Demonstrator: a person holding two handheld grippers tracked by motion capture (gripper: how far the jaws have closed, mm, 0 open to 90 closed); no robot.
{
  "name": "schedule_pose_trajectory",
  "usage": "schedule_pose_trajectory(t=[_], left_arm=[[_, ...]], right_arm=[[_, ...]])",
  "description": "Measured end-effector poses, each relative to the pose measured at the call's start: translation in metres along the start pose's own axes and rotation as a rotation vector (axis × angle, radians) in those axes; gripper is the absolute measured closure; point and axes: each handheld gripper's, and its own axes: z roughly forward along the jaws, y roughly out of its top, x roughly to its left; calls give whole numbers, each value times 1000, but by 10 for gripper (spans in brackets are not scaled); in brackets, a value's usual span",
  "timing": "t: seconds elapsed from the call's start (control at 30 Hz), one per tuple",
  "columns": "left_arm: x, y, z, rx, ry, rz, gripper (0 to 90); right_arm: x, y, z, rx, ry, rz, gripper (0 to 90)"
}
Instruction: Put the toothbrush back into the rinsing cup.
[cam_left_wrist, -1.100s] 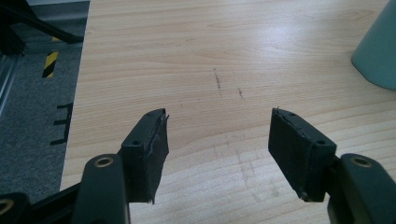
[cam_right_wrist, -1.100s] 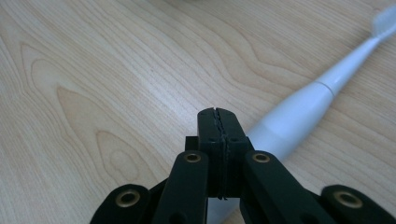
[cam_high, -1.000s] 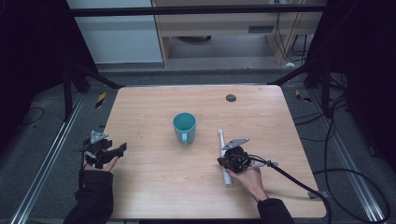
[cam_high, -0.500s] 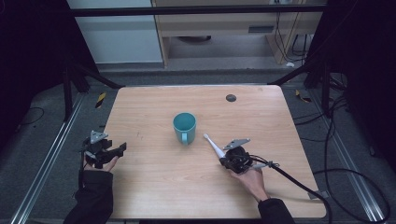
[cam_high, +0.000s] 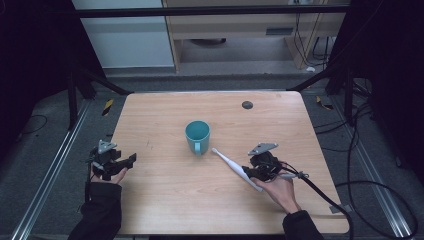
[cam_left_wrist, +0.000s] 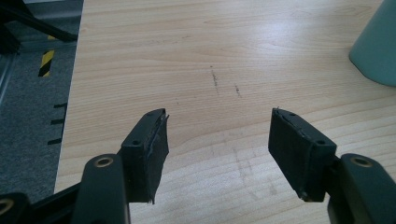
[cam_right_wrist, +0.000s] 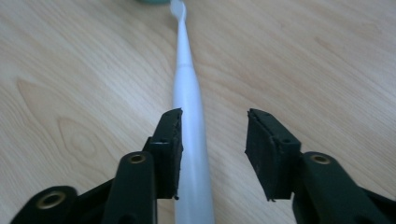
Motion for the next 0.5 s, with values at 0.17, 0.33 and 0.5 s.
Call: schedule_pose_trajectory(t=[0.17,0.33,0.5], left_arm=[[0,0,0,0,-3,-1,371],[0,1,1,4,-5,0,370],[-1,1,2,5,-8,1,369]], right_arm=[[-2,0,5,89,12,-21,470],[-4,2,6,131,33,-13,419],[-5,3,13,153,47,-11,417]])
